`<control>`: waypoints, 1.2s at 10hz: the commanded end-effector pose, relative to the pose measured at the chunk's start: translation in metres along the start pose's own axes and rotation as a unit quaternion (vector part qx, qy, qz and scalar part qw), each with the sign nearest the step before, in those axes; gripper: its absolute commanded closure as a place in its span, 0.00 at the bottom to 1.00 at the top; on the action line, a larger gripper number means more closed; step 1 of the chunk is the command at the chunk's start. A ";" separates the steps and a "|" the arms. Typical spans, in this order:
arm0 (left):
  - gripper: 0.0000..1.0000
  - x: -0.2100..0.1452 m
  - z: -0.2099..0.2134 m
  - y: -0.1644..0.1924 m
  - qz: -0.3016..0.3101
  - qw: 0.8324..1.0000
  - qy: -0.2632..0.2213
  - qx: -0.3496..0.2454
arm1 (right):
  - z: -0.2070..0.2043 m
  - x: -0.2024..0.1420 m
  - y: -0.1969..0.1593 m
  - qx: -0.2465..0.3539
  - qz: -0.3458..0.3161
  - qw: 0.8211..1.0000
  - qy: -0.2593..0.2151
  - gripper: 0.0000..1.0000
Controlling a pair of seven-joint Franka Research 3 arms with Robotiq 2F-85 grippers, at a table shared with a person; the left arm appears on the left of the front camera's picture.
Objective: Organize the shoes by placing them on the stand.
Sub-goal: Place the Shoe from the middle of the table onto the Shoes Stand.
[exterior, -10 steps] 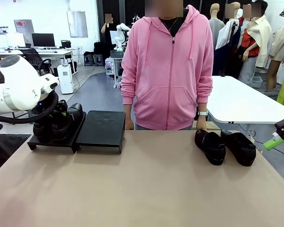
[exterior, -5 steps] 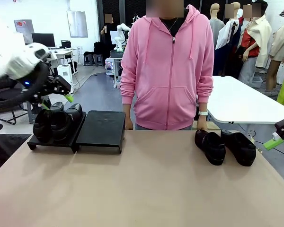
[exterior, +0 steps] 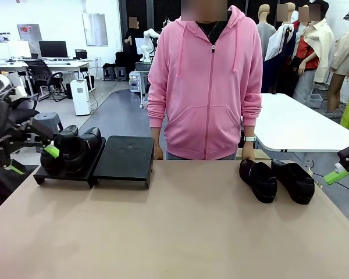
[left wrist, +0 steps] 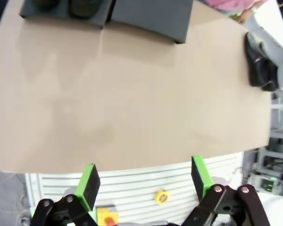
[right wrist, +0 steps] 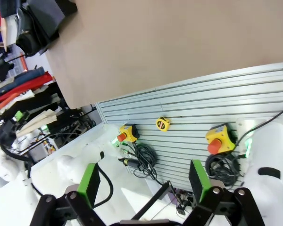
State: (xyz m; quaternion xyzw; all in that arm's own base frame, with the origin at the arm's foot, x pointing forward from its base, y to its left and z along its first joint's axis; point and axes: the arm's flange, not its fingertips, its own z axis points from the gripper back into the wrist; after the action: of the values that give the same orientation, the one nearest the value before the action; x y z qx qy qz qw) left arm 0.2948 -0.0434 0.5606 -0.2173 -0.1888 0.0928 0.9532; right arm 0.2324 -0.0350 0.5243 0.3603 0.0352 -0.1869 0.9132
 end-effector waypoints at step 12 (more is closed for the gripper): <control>0.00 0.024 -0.033 -0.008 -0.008 0.987 0.104 -0.124 | 0.002 -0.001 0.004 0.013 -0.003 1.000 0.001 0.00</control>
State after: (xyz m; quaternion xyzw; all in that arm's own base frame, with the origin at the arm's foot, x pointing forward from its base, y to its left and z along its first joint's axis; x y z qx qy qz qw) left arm 0.3114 -0.0612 0.5433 -0.3164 -0.1309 0.0584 0.9377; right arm 0.2323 -0.0351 0.5244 0.3603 0.0351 -0.1870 0.9132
